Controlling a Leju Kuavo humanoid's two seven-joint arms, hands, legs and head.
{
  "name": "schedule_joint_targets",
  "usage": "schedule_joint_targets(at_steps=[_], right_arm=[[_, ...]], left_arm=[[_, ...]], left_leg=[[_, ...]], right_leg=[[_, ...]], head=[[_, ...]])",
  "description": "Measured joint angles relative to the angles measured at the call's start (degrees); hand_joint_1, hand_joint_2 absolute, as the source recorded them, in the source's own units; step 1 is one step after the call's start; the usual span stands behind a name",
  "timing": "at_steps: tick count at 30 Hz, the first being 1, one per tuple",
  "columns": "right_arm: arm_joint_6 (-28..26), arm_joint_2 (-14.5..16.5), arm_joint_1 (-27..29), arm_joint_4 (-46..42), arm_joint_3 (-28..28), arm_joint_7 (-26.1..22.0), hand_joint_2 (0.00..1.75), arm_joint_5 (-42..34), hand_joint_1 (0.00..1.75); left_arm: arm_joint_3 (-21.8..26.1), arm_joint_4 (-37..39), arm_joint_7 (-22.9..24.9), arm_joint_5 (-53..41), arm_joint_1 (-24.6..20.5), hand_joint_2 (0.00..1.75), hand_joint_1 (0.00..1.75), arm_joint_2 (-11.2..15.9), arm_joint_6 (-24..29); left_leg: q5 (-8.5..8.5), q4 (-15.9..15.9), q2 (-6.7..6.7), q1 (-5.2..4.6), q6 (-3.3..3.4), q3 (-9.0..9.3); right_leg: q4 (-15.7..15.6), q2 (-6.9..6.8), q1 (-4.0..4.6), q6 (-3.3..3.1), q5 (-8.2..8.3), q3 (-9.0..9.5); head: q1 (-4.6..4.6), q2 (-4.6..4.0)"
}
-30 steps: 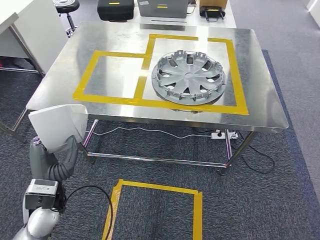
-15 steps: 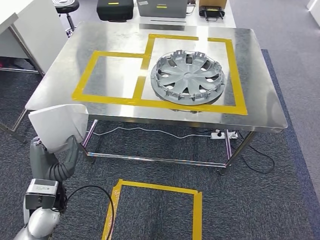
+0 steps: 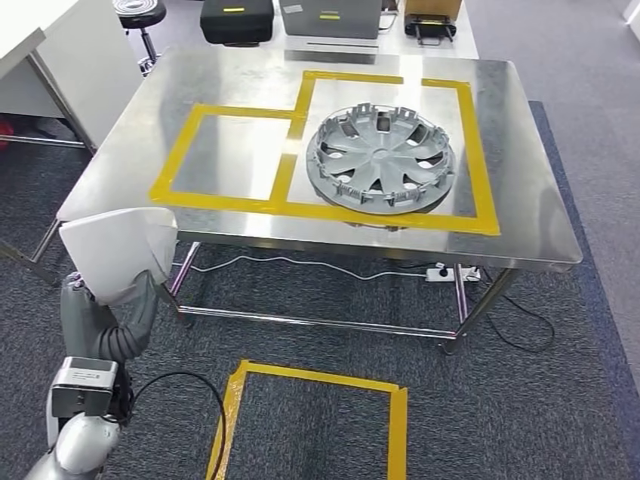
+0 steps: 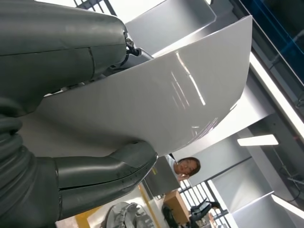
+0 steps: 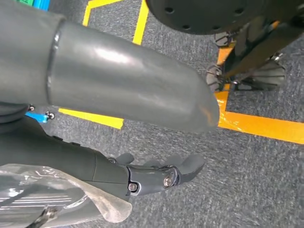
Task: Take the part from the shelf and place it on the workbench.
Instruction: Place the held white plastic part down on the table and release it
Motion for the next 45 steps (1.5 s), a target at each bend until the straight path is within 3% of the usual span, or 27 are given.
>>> schedule_joint_targets(at_steps=[2, 3, 7, 9, 11, 12, 13, 14, 16, 17, 19, 22, 24, 27, 28, 29, 31, 33, 36, 38, 41, 43, 44, 45], right_arm=[[0.0, 0.0, -0.1, 0.0, 0.0, 0.0, 0.0, 0.0, 0.0], [0.0, 0.0, -0.1, 0.1, 0.0, 0.0, 0.0, 0.0, 0.0], [0.0, 0.0, 0.0, 0.1, -0.1, 0.0, 0.0, 0.0, 0.0], [0.0, 0.0, 0.0, 0.0, -0.1, 0.0, 0.0, 0.0, 0.0], [0.0, 0.0, 0.0, 0.1, -0.1, 0.0, 0.0, 0.0, 0.0], [0.0, 0.0, 0.0, 0.1, -0.1, 0.0, 0.0, 0.0, 0.0], [0.0, 0.0, 0.0, 0.1, -0.1, 0.0, 0.0, 0.0, 0.0], [0.0, 0.0, 0.0, 0.1, -0.1, 0.0, 0.0, 0.0, 0.0], [0.0, 0.1, 0.0, 0.1, -0.1, 0.0, 0.0, 0.0, 0.0], [0.0, 0.1, 0.0, 0.1, -0.1, 0.0, 0.0, 0.0, 0.0], [0.0, 0.1, 0.0, 0.1, -0.1, 0.0, 0.0, 0.0, 0.0], [0.0, 0.1, -0.1, 0.1, -0.1, 0.0, 0.0, 0.0, 0.0], [0.0, 0.1, -0.3, 0.0, 0.0, 0.0, 0.0, 0.0, 0.0], [0.0, 0.1, -0.3, 0.0, 0.0, 0.0, 0.0, 0.0, 0.0], [0.0, 0.1, -0.2, 0.0, 0.0, 0.0, 0.0, 0.0, 0.0], [0.0, 0.1, -0.1, 0.0, 0.0, 0.0, 0.0, 0.0, 0.0], [0.0, 0.1, 0.0, 0.1, 0.0, 0.0, 0.0, 0.0, 0.0], [0.0, 0.1, 0.0, 0.1, 0.0, 0.0, 0.0, 0.0, 0.0], [0.0, 0.1, 0.1, 0.0, 0.0, 0.0, 0.0, 0.0, 0.0], [0.0, 0.1, 0.2, 0.0, -0.1, 0.0, 0.0, 0.0, 0.0], [0.0, 0.1, 0.1, 0.0, -0.1, 0.0, 0.0, 0.0, 0.0], [0.0, 0.1, 0.1, 0.0, -0.1, 0.0, 0.0, 0.0, 0.0], [0.0, 0.1, 0.1, 0.0, -0.1, 0.0, 0.0, 0.0, 0.0], [0.0, 0.1, 0.1, 0.0, -0.1, 0.0, 0.0, 0.0, 0.0]], left_arm=[[0.0, 0.0, 0.0, 0.0, 0.0, 1.75, 1.75, 0.0, 0.0], [0.0, 0.0, 0.0, 0.0, 0.0, 1.75, 1.75, 0.0, 0.0], [0.0, 0.0, 0.0, 0.0, -0.1, 1.75, 1.75, 0.0, 0.0], [0.0, 0.0, 0.0, 0.0, -0.1, 1.75, 1.75, 0.0, 0.0], [0.0, 0.0, 0.0, 0.0, 0.0, 1.75, 1.75, 0.0, 0.0], [0.0, 0.0, 0.0, 0.0, 0.0, 1.75, 1.75, 0.0, 0.0], [0.0, 0.0, 0.0, 0.0, 0.0, 1.75, 1.75, 0.0, 0.0], [0.0, 0.0, 0.0, 0.0, 0.1, 1.75, 1.75, 0.0, 0.0], [0.0, 0.0, 0.0, 0.0, 0.0, 1.75, 1.75, 0.0, 0.0], [0.0, 0.0, 0.0, 0.0, 0.0, 1.75, 1.75, 0.0, 0.0], [0.0, 0.0, 0.0, 0.0, -0.1, 1.75, 1.75, 0.0, 0.0], [0.0, 0.0, 0.0, 0.0, 0.0, 1.75, 1.75, 0.0, 0.0], [0.0, -0.1, 0.0, 0.0, -0.1, 1.75, 1.75, 0.0, 0.0], [0.0, -0.1, 0.0, 0.0, 0.0, 1.75, 1.75, 0.0, 0.0], [0.0, -0.1, 0.0, 0.0, 0.1, 1.75, 1.75, 0.0, 0.0], [0.0, -0.1, 0.0, 0.0, 0.1, 1.75, 1.75, 0.0, 0.0], [0.0, -0.1, 0.0, 0.0, 0.1, 1.75, 1.75, 0.0, 0.0], [0.0, 0.0, 0.0, 0.0, 0.1, 1.75, 1.75, 0.0, 0.0], [0.0, 0.0, 0.0, 0.0, 0.2, 1.75, 1.75, 0.0, 0.0], [0.0, 0.0, 0.0, 0.0, 0.1, 1.75, 1.75, 0.0, 0.0], [0.0, 0.0, 0.0, 0.0, 0.0, 1.75, 1.75, 0.0, 0.0], [0.0, 0.0, 0.0, 0.0, 0.1, 1.75, 1.75, 0.0, 0.0], [0.0, 0.0, 0.0, 0.0, 0.2, 1.75, 1.75, 0.0, 0.0], [0.0, 0.0, 0.0, 0.0, 0.2, 1.75, 1.75, 0.0, 0.0]], left_leg=[[-0.77, 1.0, -0.19, -0.07, -0.92, -0.18], [-1.05, 1.3, -0.25, -0.15, -1.29, -0.31], [-2.15, 2.7, -0.2, 0.17, -2.19, -0.62], [-4.84, 8.3, -0.04, 0.25, -2.52, -3.13], [-7.69, 16.4, -0.01, 0.24, -2.54, -7.53], [-7.89, 18.8, -0.01, 0.21, -2.39, -9.15], [-6.91, 19.1, -0.01, 0.14, -2.14, -9.78], [-4.83, 17.1, -0.01, 0.02, -1.8, -9.31], [-0.2, 9.7, 0.07, -0.45, -1.04, -6.48], [0.89, 6.4, 0.14, -0.75, -0.68, -5.1], [0.53, 3.5, 0.25, -1.23, -0.18, -3.91], [0.25, 1.9, 0.01, -1.07, 0.54, -2.42], [0.02, 1.3, -0.04, -0.86, 1.04, -1.08], [-0.93, 1.3, -0.07, -1.01, 1.31, -0.24], [-1.35, 1.3, -0.11, -1.04, 1.3, 0.22], [-1.82, 1.3, -0.14, -1.05, 1.26, 0.85], [-2.94, 1.2, -0.14, -1.04, 1.04, 2.32], [-3.84, 1.2, -0.16, -1.01, 0.55, 2.99], [-4.07, 1.7, -0.16, -0.94, -0.42, 3.14], [-4.46, 4.3, -0.11, -0.89, -0.88, 2.33], [-8.1, 13.9, -0.05, -0.37, -1.75, -3.17], [-9.46, 17.3, -0.03, -0.01, -2.21, -6.41], [-8.28, 16.2, -0.01, 0.13, -2.33, -6.75], [-5.88, 13.5, 0.01, 0.24, -2.35, -6.26]], right_leg=[[-5.8, 0.32, -0.14, -0.12, 1.9, 2.96], [-6.7, 0.47, -0.08, -0.43, 1.77, 3.55], [-6.6, 0.53, 0.16, -2.17, 1.22, 4.08], [-6.7, 0.4, 0.19, -2.79, 0.92, 4.6], [-6.6, 0.29, 0.42, -3.17, 0.43, 5.12], [-6.6, 0.28, 0.54, -3.26, 0.13, 5.45], [-6.6, 0.28, 0.64, -3.28, -0.2, 5.86], [-6.6, 0.3, 0.71, -3.24, -0.58, 6.4], [-6.7, 0.3, 0.77, -2.97, -1.46, 7.3], [-6.8, 0.32, 0.77, -2.72, -1.85, 7.48], [-7.1, 0.17, 0.74, -2.02, -2.07, 7.71], [-6.6, -0.09, 0.65, -1.07, -2.26, 8.61], [-2.4, -0.02, 0.68, -0.82, -4.14, 6.38], [7.2, 0.03, 0.8, -0.51, -7.49, -0.74], [7.9, 0.03, 0.84, -0.49, -7.21, -2.13], [6.5, 0.02, 0.89, -0.53, -5.68, -2.47], [-0.4, 0.04, 1.04, -0.91, -0.14, -0.81], [-5.5, 0.0, 1.39, -1.62, 2.74, 0.6], [-6.6, 0.01, 1.59, -2.82, 3.1, 1.43], [-7.3, 0.02, 1.29, -3.45, 3.02, 2.73], [-7.7, 0.02, 1.15, -3.9, 2.08, 4.39], [-7.7, 0.09, 1.14, -3.77, 1.19, 5.37], [-7.7, 0.12, 1.13, -3.66, 0.71, 6.03], [-7.7, 0.14, 1.12, -3.51, 0.2, 6.77]], head=[[0.1, 0.0], [0.12, 0.0], [-0.01, 0.0], [-0.16, 0.0], [-0.2, 0.0], [-0.21, 0.0], [-0.2, 0.0], [-0.19, 0.0], [-0.13, 0.0], [-0.11, 0.01], [-0.02, 0.01], [0.04, 0.01], [0.25, 0.01], [0.5, 0.01], [0.52, 0.01], [0.52, 0.01], [0.52, 0.0], [0.42, 0.0], [0.29, 0.0], [0.2, 0.0], [0.07, 0.0], [0.06, 0.0], [0.07, 0.0], [0.07, 0.0]])
